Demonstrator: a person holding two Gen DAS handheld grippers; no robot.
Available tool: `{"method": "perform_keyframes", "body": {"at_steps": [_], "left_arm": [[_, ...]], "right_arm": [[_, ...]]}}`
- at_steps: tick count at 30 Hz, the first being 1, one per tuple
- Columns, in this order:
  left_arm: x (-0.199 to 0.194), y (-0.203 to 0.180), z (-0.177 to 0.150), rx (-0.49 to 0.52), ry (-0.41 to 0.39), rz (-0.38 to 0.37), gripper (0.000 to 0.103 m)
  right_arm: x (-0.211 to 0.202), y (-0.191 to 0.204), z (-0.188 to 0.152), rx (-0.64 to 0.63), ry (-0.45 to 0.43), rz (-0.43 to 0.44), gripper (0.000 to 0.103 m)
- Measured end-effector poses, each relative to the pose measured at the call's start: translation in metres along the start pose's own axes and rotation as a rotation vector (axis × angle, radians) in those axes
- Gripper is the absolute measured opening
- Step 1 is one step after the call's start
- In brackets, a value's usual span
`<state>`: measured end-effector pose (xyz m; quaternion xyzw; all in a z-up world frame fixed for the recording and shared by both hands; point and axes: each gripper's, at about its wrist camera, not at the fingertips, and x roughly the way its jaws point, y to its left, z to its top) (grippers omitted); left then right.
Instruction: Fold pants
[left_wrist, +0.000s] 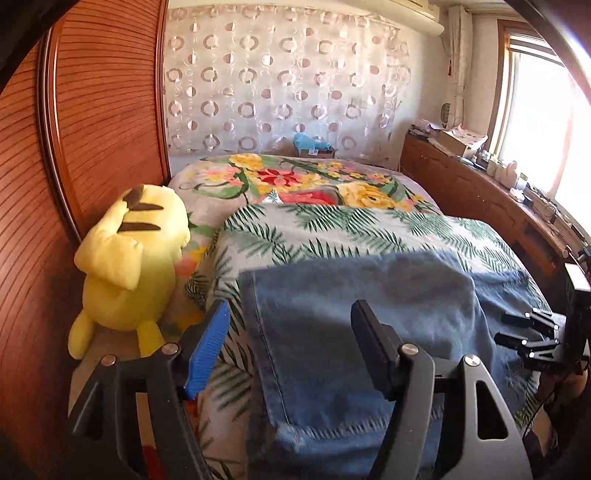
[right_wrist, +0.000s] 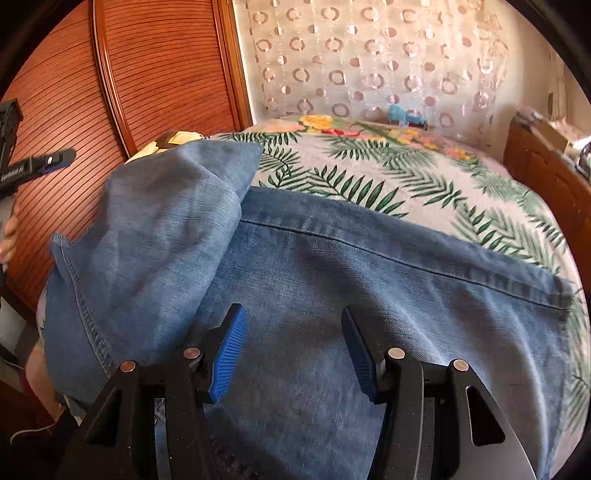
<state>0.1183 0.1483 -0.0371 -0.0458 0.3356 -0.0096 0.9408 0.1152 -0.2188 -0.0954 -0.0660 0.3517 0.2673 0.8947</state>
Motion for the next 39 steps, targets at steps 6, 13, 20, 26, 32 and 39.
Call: {"method": "perform_keyframes", "body": {"at_steps": [6, 13, 20, 26, 32, 39], "left_arm": [[-0.006, -0.014, -0.045, -0.015, 0.035, -0.007, 0.069], [-0.001, -0.019, -0.069, -0.032, 0.068, 0.003, 0.069], [-0.003, -0.014, -0.075, -0.058, 0.064, 0.003, 0.069], [-0.003, -0.009, -0.082, -0.081, 0.069, 0.007, 0.069], [-0.012, -0.009, -0.083, -0.09, 0.054, 0.009, 0.069], [-0.021, -0.022, -0.076, -0.072, 0.019, -0.009, 0.07]], "right_arm": [[-0.023, 0.028, -0.004, -0.061, -0.023, 0.129, 0.053], [-0.021, 0.056, -0.012, -0.127, 0.024, 0.207, 0.051], [-0.012, 0.058, -0.024, -0.134, 0.078, 0.216, 0.039], [-0.009, 0.059, -0.025, -0.144, 0.089, 0.222, 0.006], [-0.034, 0.062, -0.026, -0.168, 0.059, 0.265, 0.004], [-0.036, 0.054, -0.025, -0.151, 0.067, 0.258, 0.005]]}}
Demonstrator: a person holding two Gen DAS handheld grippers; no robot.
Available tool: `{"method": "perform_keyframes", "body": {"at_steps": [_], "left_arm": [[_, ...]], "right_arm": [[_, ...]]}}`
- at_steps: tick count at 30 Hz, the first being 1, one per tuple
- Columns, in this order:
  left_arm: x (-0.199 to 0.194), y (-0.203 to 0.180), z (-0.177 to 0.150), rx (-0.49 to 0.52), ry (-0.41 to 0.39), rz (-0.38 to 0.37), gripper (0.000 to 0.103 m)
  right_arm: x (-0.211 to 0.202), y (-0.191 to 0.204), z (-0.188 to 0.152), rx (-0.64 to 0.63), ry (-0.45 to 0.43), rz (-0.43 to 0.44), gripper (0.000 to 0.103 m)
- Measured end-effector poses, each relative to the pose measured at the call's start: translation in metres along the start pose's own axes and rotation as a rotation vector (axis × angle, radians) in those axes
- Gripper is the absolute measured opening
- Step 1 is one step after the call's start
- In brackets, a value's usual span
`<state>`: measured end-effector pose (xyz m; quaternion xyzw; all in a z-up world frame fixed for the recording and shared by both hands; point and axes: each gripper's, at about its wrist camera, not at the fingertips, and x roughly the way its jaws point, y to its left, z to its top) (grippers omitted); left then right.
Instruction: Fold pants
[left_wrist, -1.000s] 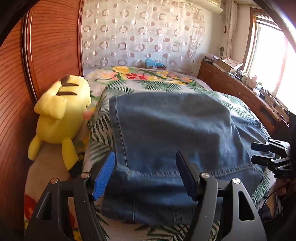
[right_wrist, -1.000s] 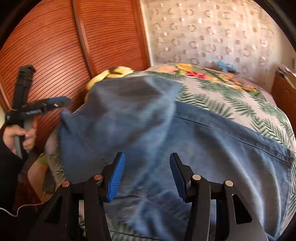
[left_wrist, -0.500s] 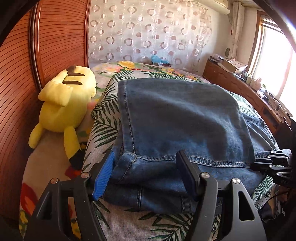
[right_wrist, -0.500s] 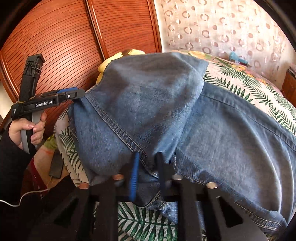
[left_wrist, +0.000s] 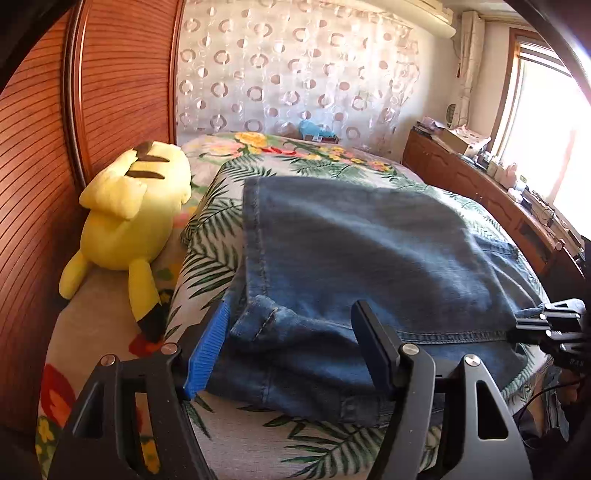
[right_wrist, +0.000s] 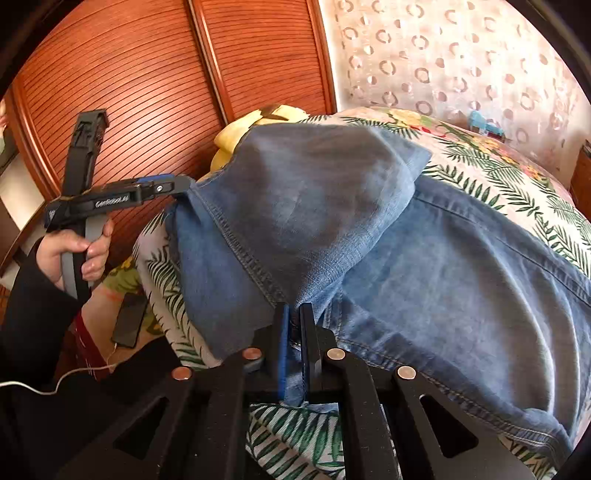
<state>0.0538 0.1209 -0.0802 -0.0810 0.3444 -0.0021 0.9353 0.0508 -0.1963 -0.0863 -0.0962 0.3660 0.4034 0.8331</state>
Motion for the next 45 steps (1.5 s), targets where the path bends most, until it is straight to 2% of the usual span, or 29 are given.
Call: {"method": "perform_keyframes", "body": {"at_steps": [1, 7, 8, 10, 12, 16, 22, 30, 32, 33, 34, 37, 45], "left_arm": [[-0.001, -0.002, 0.001, 0.005, -0.004, -0.004, 0.075], [-0.001, -0.02, 0.006, 0.043, -0.026, -0.02, 0.081], [0.0, -0.023, 0.006, 0.048, -0.024, -0.022, 0.081], [0.0, -0.031, 0.007, 0.066, -0.029, -0.026, 0.081], [0.0, -0.04, 0.006, 0.087, -0.042, -0.009, 0.081], [0.002, -0.052, 0.005, 0.101, -0.046, -0.029, 0.081], [0.014, -0.069, 0.001, 0.129, -0.021, -0.047, 0.081], [0.032, -0.076, -0.014, 0.145, 0.038, -0.045, 0.081], [0.034, -0.077, -0.018, 0.15, 0.04, -0.042, 0.081], [0.034, -0.078, -0.018, 0.151, 0.039, -0.042, 0.081], [0.034, -0.078, -0.019, 0.151, 0.04, -0.042, 0.081], [0.036, -0.078, -0.02, 0.159, 0.043, -0.042, 0.081], [0.034, -0.077, -0.024, 0.161, 0.044, -0.051, 0.081]], "right_arm": [[-0.002, -0.002, 0.001, 0.006, -0.009, -0.004, 0.005], [-0.016, -0.018, 0.015, 0.023, -0.068, -0.053, 0.011], [-0.018, -0.021, 0.017, 0.028, -0.077, -0.064, 0.014], [-0.019, -0.03, 0.024, 0.034, -0.096, -0.099, 0.029], [-0.016, -0.042, 0.031, 0.048, -0.111, -0.107, 0.032], [-0.001, -0.063, 0.052, 0.079, -0.123, -0.143, 0.032], [0.04, -0.091, 0.087, 0.143, -0.105, -0.152, 0.032], [0.09, -0.117, 0.118, 0.249, -0.053, -0.106, 0.032], [0.095, -0.119, 0.124, 0.268, -0.047, -0.09, 0.032], [0.095, -0.121, 0.126, 0.273, -0.049, -0.082, 0.028], [0.097, -0.122, 0.128, 0.272, -0.048, -0.076, 0.013], [0.096, -0.119, 0.133, 0.236, -0.057, -0.098, 0.005], [0.072, -0.099, 0.15, 0.114, -0.162, -0.152, 0.003]]}}
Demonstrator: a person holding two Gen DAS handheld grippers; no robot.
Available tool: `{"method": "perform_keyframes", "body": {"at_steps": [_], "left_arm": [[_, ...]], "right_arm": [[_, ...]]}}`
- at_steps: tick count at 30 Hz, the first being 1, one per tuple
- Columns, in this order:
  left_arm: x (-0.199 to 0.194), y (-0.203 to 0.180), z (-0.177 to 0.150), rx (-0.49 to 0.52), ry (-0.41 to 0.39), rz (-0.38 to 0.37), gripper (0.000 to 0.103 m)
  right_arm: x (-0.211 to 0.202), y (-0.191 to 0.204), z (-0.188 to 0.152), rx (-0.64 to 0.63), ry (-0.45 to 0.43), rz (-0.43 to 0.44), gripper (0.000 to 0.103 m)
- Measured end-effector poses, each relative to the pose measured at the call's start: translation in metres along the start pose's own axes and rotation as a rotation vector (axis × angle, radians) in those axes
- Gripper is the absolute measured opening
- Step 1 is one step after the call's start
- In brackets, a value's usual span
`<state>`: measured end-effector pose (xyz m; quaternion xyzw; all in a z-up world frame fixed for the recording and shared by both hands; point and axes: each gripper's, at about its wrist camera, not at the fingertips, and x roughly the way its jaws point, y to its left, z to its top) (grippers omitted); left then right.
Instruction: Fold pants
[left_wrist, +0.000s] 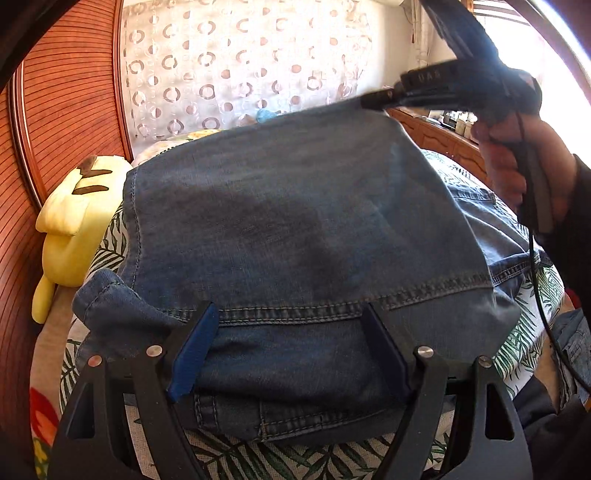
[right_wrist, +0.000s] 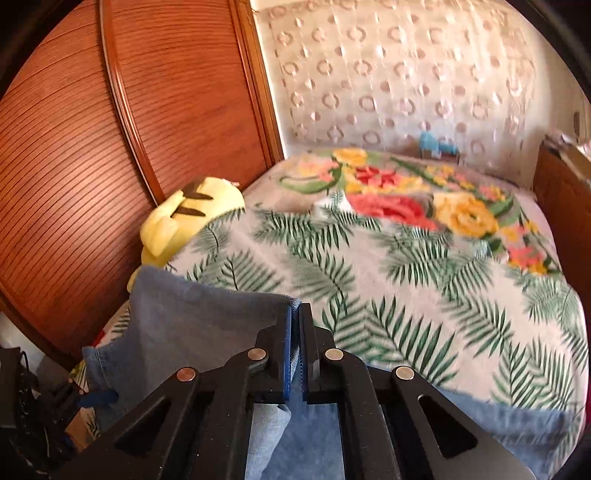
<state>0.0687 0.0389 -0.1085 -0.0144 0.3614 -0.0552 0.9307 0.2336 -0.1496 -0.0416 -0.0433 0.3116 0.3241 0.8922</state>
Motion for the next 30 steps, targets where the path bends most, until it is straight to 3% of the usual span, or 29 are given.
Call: {"method": "perform_keyframes", "body": {"at_steps": [4, 9, 13, 14, 19, 24, 30], "left_arm": [[-0.001, 0.002, -0.001, -0.005, -0.005, -0.01, 0.081], [-0.002, 0.002, -0.001, -0.013, -0.006, -0.011, 0.081], [-0.008, -0.001, -0.001, -0.015, -0.012, -0.007, 0.081], [-0.01, -0.002, -0.001, -0.016, -0.014, -0.007, 0.081], [-0.017, -0.007, 0.004, -0.015, -0.03, -0.017, 0.081], [-0.021, -0.017, 0.014, -0.001, -0.057, -0.034, 0.081], [-0.018, -0.029, 0.026, -0.002, -0.076, -0.09, 0.081]], "right_arm": [[0.0, 0.004, 0.002, -0.031, -0.011, -0.043, 0.003], [0.014, -0.003, -0.009, -0.015, 0.05, -0.085, 0.003], [0.009, -0.004, -0.012, -0.008, 0.062, -0.106, 0.012], [0.005, -0.005, -0.016, -0.014, 0.057, -0.104, 0.013], [-0.026, -0.007, -0.041, -0.048, 0.04, -0.126, 0.041], [-0.07, -0.025, -0.085, -0.015, 0.044, -0.114, 0.044], [-0.123, -0.056, -0.13, 0.014, 0.05, -0.212, 0.044]]}}
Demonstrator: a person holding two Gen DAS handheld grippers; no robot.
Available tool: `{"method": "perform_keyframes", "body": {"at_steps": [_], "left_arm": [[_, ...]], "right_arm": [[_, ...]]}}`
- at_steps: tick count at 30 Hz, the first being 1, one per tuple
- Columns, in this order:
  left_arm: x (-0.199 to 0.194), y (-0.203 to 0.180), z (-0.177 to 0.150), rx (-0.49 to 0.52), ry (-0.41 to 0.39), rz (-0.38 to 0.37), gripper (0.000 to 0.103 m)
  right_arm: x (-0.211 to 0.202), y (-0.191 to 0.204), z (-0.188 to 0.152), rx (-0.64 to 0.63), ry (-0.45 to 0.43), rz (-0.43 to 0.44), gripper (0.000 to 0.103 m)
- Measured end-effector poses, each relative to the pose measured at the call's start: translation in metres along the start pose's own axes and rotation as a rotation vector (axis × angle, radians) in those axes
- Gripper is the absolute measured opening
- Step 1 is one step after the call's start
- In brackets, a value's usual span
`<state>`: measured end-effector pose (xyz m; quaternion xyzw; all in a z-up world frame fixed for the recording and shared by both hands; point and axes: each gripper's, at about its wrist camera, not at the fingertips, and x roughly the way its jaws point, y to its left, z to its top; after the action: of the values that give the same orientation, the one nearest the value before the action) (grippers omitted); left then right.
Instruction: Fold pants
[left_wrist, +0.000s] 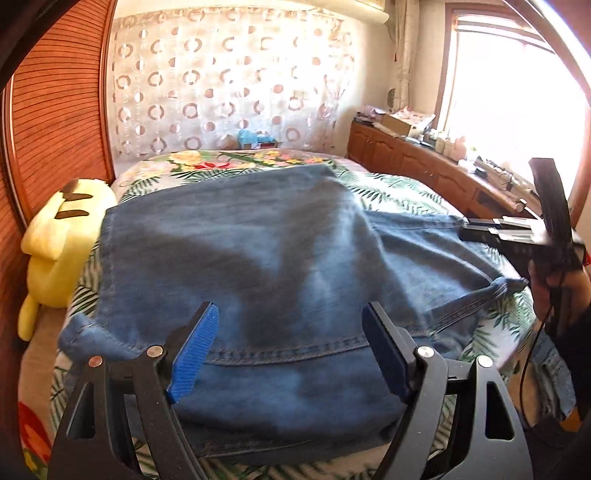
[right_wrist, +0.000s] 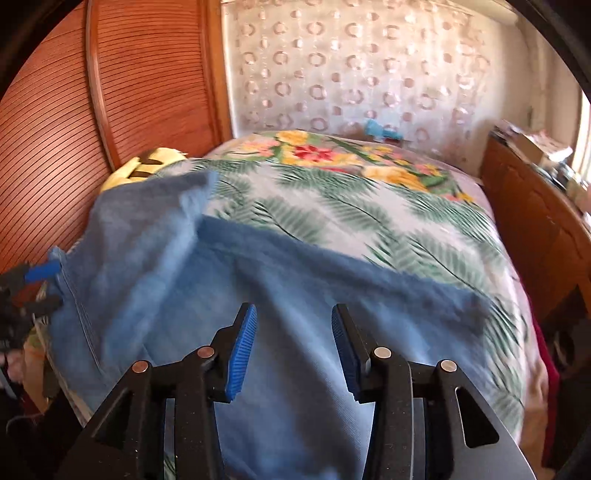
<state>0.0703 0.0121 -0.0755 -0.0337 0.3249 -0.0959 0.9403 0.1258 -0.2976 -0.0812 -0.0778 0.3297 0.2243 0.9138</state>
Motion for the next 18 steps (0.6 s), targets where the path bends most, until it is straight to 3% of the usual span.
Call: {"method": "perform_keyframes", "body": {"at_steps": [3, 7, 18], "left_arm": [[0.005, -0.004, 0.002, 0.006, 0.006, -0.015, 0.089], [0.013, -0.009, 0.001, 0.007, 0.022, -0.014, 0.09], [0.038, -0.016, -0.015, 0.016, 0.113, -0.012, 0.09]], "right_arm": [[-0.025, -0.022, -0.02, 0.033, -0.01, -0.054, 0.045], [-0.057, -0.046, -0.048, 0.089, -0.023, -0.099, 0.052], [-0.097, -0.082, -0.092, 0.208, 0.011, -0.182, 0.053]]}}
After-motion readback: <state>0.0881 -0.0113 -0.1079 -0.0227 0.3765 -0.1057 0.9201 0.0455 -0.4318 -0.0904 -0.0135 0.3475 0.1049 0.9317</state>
